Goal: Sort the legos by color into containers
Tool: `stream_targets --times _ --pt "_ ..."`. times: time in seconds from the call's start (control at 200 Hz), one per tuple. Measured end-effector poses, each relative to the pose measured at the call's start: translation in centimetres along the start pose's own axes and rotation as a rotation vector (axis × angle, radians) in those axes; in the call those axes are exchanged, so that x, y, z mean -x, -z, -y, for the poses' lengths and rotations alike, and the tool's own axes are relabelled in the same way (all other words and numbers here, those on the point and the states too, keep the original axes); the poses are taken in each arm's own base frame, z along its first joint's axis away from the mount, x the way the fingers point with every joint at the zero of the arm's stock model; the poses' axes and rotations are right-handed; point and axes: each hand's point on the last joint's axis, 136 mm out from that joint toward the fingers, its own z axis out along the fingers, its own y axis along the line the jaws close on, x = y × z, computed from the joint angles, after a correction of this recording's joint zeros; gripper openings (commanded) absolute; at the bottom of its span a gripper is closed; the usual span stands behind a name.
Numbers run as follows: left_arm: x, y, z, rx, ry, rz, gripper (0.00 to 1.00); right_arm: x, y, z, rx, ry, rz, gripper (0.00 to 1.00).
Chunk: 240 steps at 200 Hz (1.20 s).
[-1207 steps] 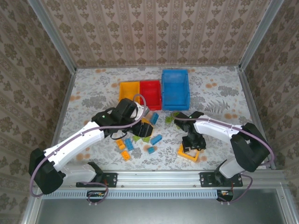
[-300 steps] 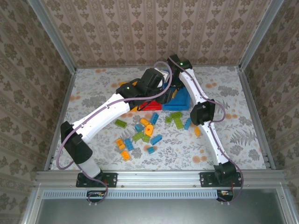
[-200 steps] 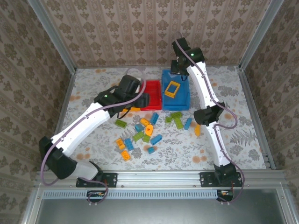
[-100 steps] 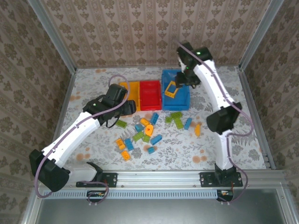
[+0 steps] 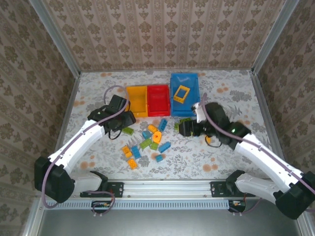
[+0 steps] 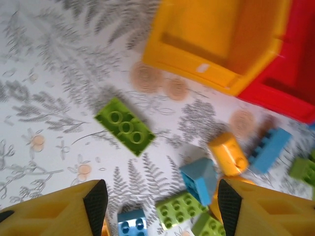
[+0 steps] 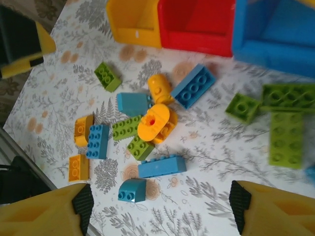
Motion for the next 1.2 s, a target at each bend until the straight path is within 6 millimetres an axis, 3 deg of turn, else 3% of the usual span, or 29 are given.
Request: stream_targets --times 0.07,0.15,0.34,0.515,0.665,0.89,1.045,1.2 --pt "0.0 -1.4 -1.5 0.042 0.091 -0.016 0.71 -2.2 -1.6 -0.4 0.048 0.056 0.018 0.83" --pt "0.0 -3.5 -2.9 0.092 0.196 -0.046 0.72 -3.2 -2.2 -1.2 0.091 0.122 0.047 0.84" --pt "-0.7 -7.6 -3.9 0.161 0.351 -0.112 0.76 -0.3 -1.8 -3.0 0.149 0.236 0.180 0.84" --pt "-1.8 -10.1 -4.1 0.201 0.445 -0.160 0.75 0.3 -2.1 -3.6 0.169 0.265 0.200 0.85" --pt "-2.0 -11.2 -3.9 0.201 0.498 -0.170 0.69 0.4 -2.2 -4.0 0.185 0.273 0.200 0.85" --pt "-2.0 -12.4 -3.5 0.178 0.527 -0.163 0.48 0.3 -2.7 -4.3 0.201 0.275 0.184 0.84" --pt "-2.0 -12.4 -3.4 0.171 0.525 -0.160 0.35 0.4 -3.0 -4.4 0.204 0.274 0.179 0.84" --pt "-2.8 -11.4 -3.6 0.181 0.493 -0.162 0.31 0.6 -3.3 -4.5 0.207 0.276 0.181 0.84"
